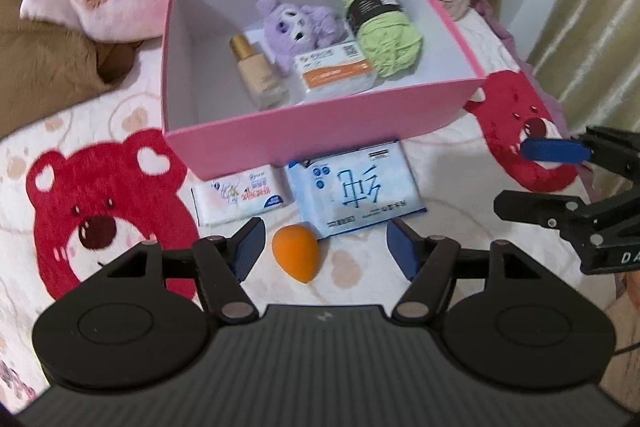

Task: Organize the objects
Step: 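Move the left tool back down to the blue-printed wet-wipe pack, then close the left gripper on the wet-wipe pack's edge, then lift the wet-wipe pack with the left gripper into the pink box, then lower the wet-wipe pack into the box and open the left gripper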

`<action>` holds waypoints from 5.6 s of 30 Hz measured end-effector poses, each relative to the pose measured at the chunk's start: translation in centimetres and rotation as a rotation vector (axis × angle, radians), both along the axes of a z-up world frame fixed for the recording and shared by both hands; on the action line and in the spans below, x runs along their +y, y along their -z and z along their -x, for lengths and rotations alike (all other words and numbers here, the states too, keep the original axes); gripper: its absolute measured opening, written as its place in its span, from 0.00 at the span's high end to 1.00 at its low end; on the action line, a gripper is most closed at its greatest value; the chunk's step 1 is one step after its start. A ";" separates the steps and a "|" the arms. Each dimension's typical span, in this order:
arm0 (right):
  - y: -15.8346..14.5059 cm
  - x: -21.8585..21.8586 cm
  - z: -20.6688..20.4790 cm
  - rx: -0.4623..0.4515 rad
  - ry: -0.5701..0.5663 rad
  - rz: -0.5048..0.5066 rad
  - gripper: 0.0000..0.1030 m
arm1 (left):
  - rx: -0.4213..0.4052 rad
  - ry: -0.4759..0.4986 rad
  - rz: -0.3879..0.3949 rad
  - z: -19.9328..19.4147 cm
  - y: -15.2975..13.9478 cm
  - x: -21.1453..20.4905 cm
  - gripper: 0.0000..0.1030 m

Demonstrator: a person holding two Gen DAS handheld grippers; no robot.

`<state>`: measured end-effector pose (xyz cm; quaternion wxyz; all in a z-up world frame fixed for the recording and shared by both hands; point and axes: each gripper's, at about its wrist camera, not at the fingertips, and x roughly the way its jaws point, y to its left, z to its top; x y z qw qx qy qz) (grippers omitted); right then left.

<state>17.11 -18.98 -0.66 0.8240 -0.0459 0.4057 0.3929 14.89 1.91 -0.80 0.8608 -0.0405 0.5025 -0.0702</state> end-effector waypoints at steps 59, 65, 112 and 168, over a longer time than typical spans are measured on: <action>10.1 -2.3 -4.1 0.172 0.038 0.037 0.50 | 0.091 -0.170 0.232 -3.9 10.6 -5.6 0.60; 10.9 -1.8 -3.7 0.136 0.024 0.069 0.42 | 0.061 -0.183 0.271 -3.4 11.1 -5.6 0.64; -6.4 1.1 4.1 0.020 0.010 0.005 0.41 | -0.155 -0.006 0.209 5.0 -7.0 -2.6 0.70; 3.8 12.9 -17.2 0.057 0.099 0.221 0.67 | -0.056 -0.230 0.049 -19.5 4.6 1.3 0.53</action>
